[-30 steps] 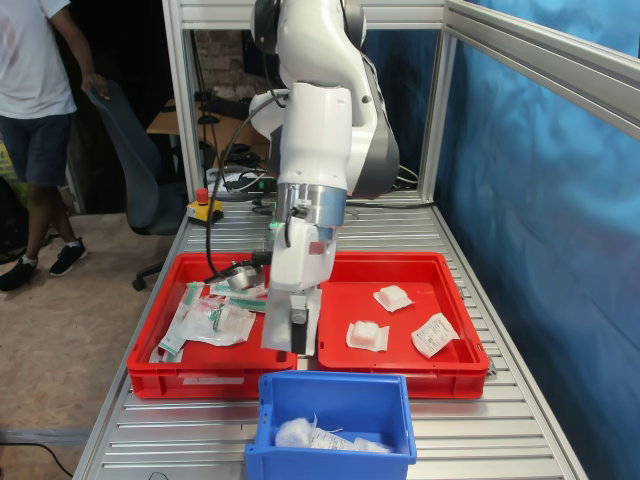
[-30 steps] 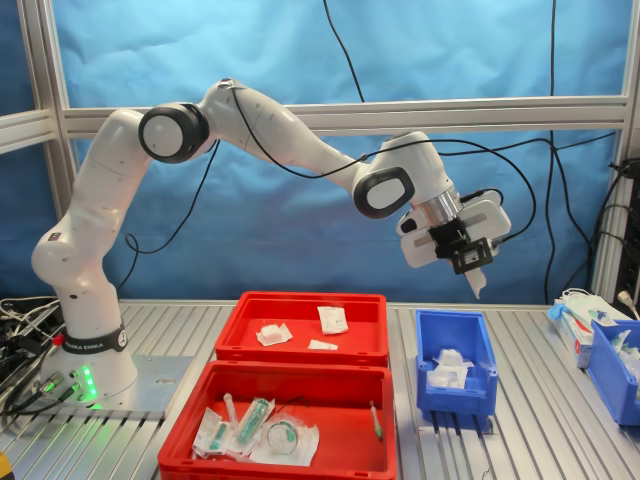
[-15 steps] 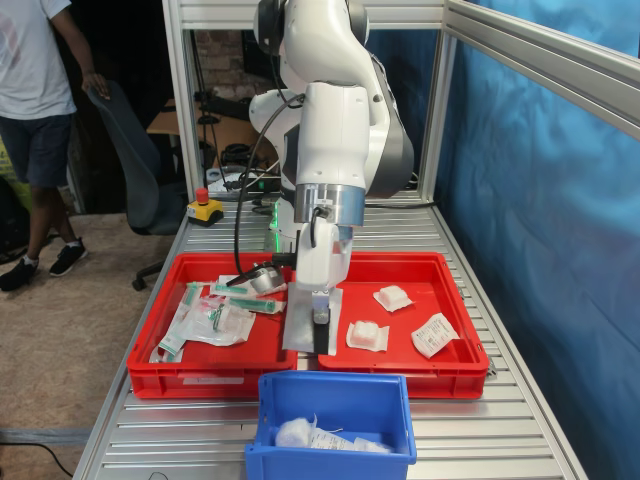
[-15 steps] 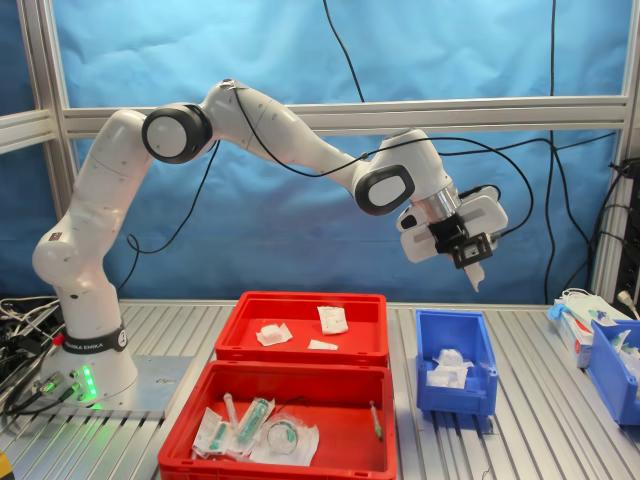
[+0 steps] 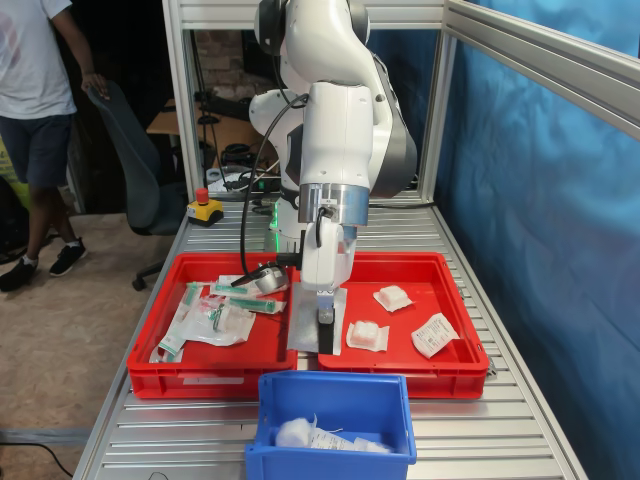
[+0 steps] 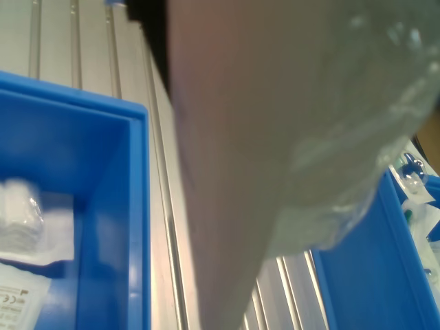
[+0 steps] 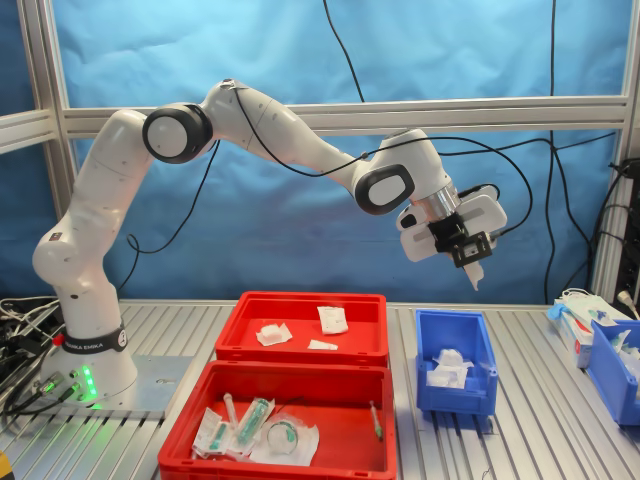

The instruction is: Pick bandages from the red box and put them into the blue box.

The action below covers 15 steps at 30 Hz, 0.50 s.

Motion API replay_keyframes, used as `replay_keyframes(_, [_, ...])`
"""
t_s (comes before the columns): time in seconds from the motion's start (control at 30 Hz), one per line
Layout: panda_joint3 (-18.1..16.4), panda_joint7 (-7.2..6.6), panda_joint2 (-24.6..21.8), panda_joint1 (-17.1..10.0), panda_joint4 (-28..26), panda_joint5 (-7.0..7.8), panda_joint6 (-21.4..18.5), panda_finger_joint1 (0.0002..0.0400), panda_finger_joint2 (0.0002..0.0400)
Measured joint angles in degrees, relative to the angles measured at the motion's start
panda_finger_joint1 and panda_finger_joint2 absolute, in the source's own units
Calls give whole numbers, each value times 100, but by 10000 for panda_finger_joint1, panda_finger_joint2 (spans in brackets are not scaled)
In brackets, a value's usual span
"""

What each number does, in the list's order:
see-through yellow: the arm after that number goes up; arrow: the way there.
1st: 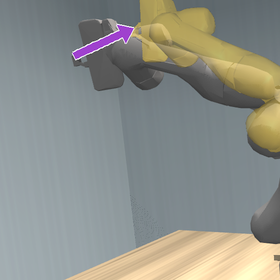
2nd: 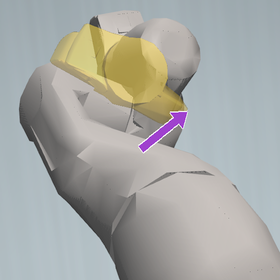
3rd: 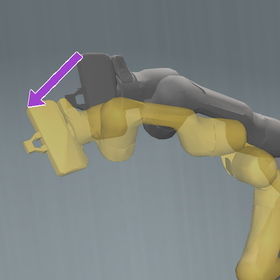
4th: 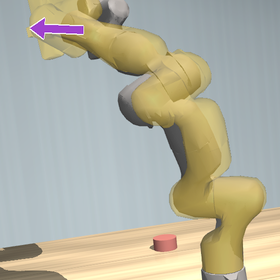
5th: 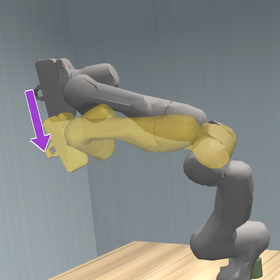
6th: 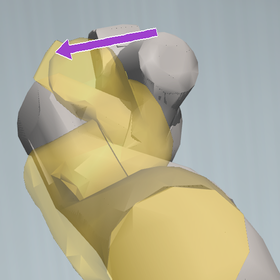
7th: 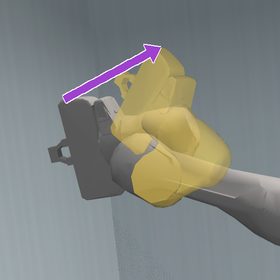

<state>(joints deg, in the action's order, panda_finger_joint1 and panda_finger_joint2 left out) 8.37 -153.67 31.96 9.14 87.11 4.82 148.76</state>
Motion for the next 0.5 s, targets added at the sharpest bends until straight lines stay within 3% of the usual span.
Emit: replay_keyframes(0.5, [0, 0, 0, 46, 0, 0, 0, 59, 59])
